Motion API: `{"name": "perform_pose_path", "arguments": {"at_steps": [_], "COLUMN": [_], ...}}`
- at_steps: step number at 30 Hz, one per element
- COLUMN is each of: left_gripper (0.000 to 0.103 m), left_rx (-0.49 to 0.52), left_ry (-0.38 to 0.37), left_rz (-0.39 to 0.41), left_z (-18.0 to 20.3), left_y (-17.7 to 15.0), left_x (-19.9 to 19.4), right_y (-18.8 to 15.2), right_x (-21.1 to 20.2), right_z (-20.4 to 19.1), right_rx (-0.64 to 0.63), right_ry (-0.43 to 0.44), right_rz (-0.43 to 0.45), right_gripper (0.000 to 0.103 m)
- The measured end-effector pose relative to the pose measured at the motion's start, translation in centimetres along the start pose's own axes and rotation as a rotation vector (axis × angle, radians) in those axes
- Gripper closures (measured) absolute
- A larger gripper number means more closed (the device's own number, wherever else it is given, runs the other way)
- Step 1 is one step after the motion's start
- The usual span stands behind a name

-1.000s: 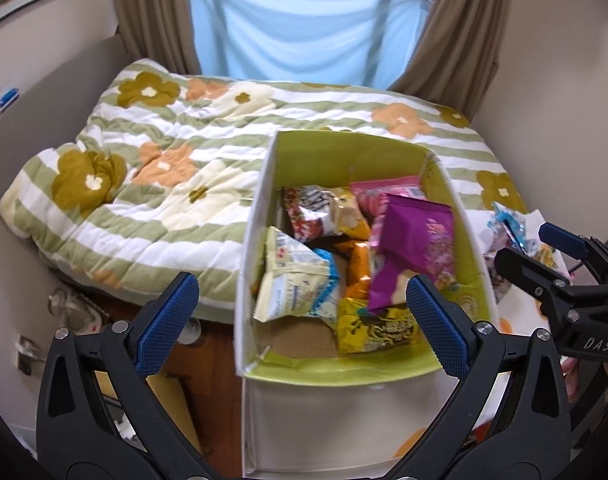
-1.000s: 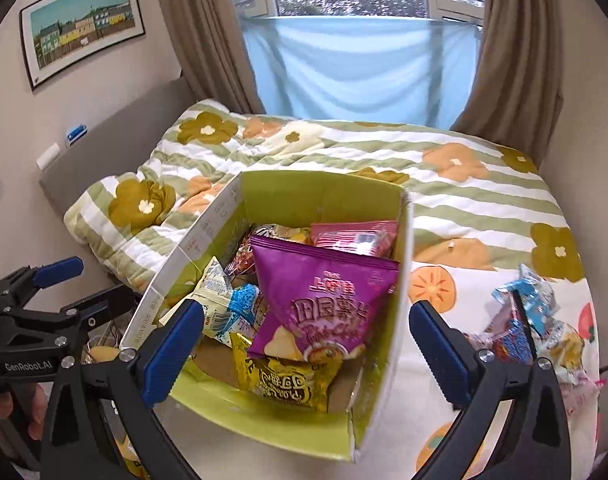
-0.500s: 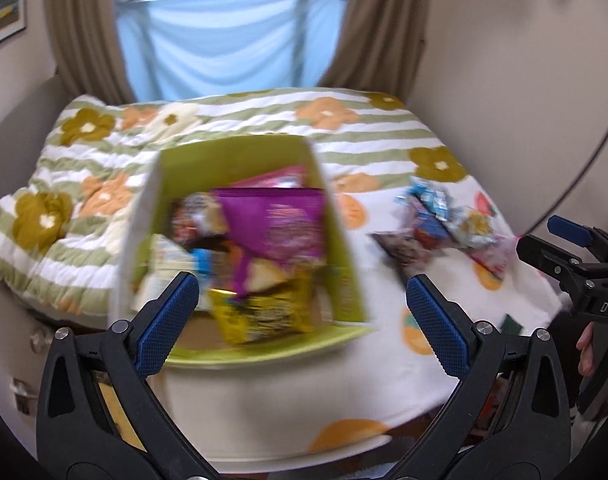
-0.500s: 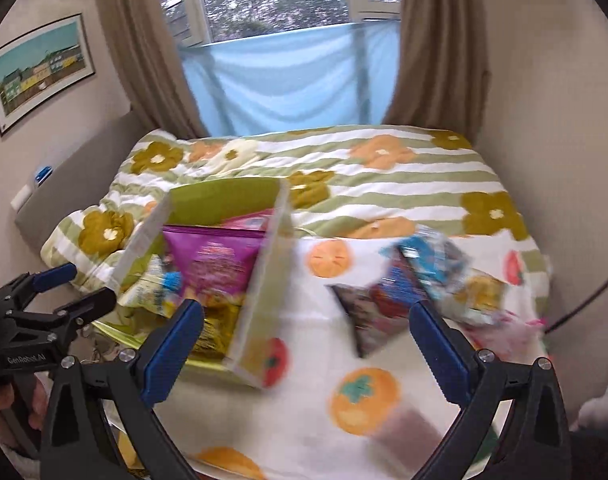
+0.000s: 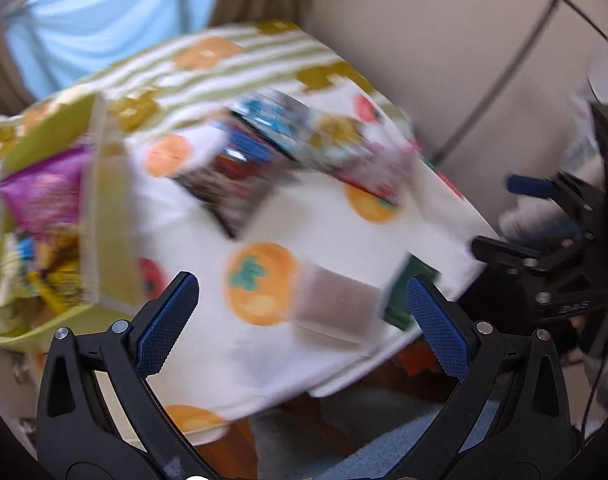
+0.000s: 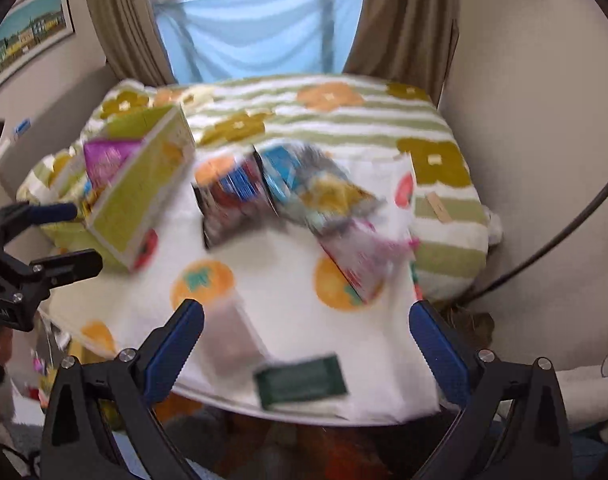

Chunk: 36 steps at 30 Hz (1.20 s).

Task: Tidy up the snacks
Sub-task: 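Move both tools from the box back to the remaining snacks, then grasp the white square pack with the left gripper while the right grasps the dark green bar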

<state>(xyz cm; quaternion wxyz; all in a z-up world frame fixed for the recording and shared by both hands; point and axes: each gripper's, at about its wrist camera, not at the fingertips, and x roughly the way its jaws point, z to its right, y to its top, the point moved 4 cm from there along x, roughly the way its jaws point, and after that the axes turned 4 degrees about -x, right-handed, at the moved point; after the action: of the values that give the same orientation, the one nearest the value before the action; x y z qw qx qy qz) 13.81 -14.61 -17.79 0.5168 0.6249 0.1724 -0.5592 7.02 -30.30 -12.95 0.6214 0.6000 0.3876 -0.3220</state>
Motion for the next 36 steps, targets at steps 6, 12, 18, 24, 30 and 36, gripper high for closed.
{"name": "perform_pose_path", "arguments": {"at_steps": [6, 12, 18, 24, 30, 36], "left_gripper": [0.0, 0.001, 0.001, 0.001, 0.001, 0.001], "left_rx": [0.108, 0.167, 0.196, 0.231, 0.284, 0.24], "left_ry": [-0.033, -0.078, -0.065, -0.022, 0.037, 0.006], "left_rz": [-0.166, -0.318, -0.417, -0.458, -0.445, -0.46], "left_z": [3.6, 4.5, 3.8, 3.6, 4.1, 2.8], "left_y": [-1.7, -2.6, -3.5, -4.3, -4.7, -4.5], "left_x": [5.4, 10.5, 13.9, 15.7, 16.8, 17.1], "right_y": [-3.4, -5.8, -7.6, -8.0, -7.6, -6.9], "right_x": [3.5, 7.1, 9.6, 10.8, 11.3, 11.9], "right_z": [1.4, 1.4, 0.8, 0.0, 0.0, -1.9], "right_rx": [-0.054, -0.073, -0.098, -0.12, -0.111, -0.162], "right_ry": [0.07, 0.13, 0.164, 0.16, 0.138, 0.114], "right_rz": [-0.136, -0.236, -0.324, -0.376, -0.404, -0.416], "right_gripper": [0.001, 0.001, 0.001, 0.001, 0.001, 0.001]}}
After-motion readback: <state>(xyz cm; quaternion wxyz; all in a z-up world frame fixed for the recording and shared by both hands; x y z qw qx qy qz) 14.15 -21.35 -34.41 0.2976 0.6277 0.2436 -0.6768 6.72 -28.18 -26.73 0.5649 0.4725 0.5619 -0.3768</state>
